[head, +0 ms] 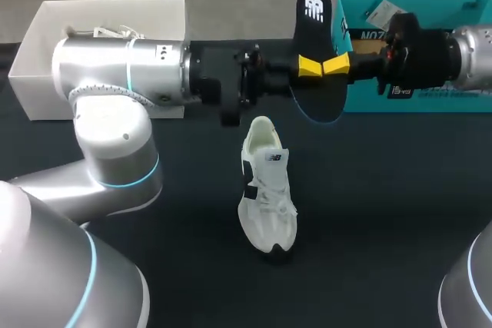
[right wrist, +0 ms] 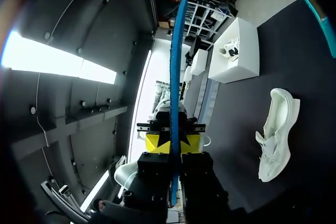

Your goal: Take the shoe out of the shoebox, open the shoe tongue, remove and reinsert the insole, then place the shoe into the shoebox

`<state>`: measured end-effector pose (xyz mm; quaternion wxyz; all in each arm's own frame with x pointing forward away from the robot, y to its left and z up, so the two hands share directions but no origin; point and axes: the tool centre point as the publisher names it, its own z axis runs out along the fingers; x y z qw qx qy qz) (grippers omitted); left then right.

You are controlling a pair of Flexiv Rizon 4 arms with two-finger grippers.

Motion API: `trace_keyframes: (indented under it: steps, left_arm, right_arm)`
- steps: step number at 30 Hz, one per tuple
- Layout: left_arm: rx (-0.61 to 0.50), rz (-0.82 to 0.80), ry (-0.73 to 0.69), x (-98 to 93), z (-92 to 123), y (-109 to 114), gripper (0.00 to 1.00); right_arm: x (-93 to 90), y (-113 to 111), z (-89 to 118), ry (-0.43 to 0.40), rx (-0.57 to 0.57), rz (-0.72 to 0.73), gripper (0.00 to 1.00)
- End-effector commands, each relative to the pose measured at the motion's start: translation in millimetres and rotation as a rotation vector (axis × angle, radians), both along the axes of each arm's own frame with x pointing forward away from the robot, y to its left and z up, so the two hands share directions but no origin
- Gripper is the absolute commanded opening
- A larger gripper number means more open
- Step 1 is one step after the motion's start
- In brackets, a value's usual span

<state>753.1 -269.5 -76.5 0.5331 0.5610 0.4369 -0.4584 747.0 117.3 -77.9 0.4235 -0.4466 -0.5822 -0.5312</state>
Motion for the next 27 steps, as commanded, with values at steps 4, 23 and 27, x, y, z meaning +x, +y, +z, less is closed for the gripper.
trace_keyframes:
  steps: [4,23,27]
  left_arm:
    - [0.056,-0.076,-0.009,13.2,0.3,29.3,1.00]
    - [0.206,-0.258,-0.025,51.4,-15.3,111.5,1.00]
    - [0.248,-0.270,-0.041,63.4,-19.0,130.1,1.00]
  right_arm:
    - [-4.9,-9.4,0.0,-0.007,-0.015,-0.022,0.00]
    - [13.1,-9.4,0.9,-0.086,-0.074,-0.029,0.00]
    - [19.9,-6.5,1.4,-0.114,-0.083,-0.043,0.00]
